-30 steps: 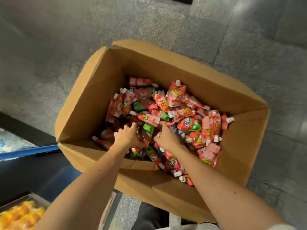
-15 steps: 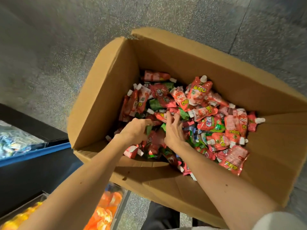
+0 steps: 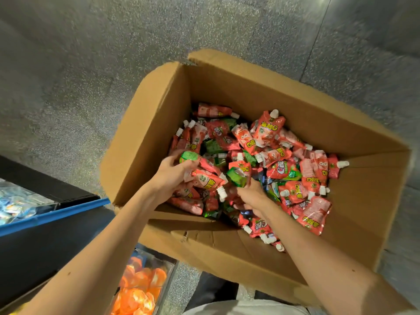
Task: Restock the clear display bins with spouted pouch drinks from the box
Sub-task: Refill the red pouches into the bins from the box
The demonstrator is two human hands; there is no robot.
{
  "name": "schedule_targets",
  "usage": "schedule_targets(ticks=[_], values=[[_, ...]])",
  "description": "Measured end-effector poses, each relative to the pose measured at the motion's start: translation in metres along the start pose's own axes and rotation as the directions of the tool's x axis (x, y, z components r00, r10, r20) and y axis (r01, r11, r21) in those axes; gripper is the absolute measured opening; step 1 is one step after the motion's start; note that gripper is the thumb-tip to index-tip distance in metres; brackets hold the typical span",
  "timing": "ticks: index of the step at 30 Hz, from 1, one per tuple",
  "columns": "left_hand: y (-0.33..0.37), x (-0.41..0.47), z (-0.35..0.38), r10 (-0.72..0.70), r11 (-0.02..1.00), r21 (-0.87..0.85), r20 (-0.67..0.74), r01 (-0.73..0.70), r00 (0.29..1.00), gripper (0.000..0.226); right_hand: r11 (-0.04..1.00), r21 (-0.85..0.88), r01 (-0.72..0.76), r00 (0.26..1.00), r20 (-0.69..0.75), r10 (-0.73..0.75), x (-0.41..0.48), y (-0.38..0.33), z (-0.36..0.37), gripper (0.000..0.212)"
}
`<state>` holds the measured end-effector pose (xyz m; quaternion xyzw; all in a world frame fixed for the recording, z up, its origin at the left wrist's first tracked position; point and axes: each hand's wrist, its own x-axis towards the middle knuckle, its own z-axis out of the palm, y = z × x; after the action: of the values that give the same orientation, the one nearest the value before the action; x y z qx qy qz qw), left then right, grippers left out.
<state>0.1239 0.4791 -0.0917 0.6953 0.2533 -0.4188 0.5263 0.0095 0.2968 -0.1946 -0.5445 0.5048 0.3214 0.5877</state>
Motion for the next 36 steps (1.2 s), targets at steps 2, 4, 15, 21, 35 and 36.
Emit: schedule_targets(ticks=[2, 4, 15, 21, 35, 36], values=[[0.000, -0.008, -0.002, -0.047, 0.991, -0.127, -0.017, 0.045, 0.999, 0.037, 0.990, 0.135, -0.041, 0.999, 0.038, 0.036, -0.015, -0.006, -0.013, 0.052], [0.002, -0.019, -0.002, -0.067, 0.959, -0.272, 0.051, 0.078, 0.996, 0.033, 0.975, 0.216, -0.045, 0.994, 0.103, 0.023, -0.038, -0.017, -0.025, 0.062], [0.032, -0.128, 0.014, 0.128, 0.595, -0.803, 0.053, -0.034, 0.990, 0.018, 0.922, 0.174, 0.347, 0.890, 0.249, -0.382, -0.186, -0.078, -0.024, 0.044], [0.008, -0.200, -0.011, 0.284, 0.536, -0.708, -0.362, -0.460, 0.888, 0.053, 0.810, 0.162, 0.564, 0.732, 0.356, -0.581, -0.259, -0.085, 0.016, 0.028], [-0.172, -0.457, -0.086, 0.351, 0.360, 0.196, -0.934, -0.912, -0.062, 0.048, 0.692, 0.125, 0.711, 0.250, 0.875, -0.415, -0.453, 0.055, 0.182, 0.025], [-0.186, -0.471, -0.092, 0.334, 0.360, 0.239, -0.936, -0.902, -0.114, 0.048, 0.699, 0.111, 0.706, 0.241, 0.891, -0.385, -0.465, 0.068, 0.196, 0.026]])
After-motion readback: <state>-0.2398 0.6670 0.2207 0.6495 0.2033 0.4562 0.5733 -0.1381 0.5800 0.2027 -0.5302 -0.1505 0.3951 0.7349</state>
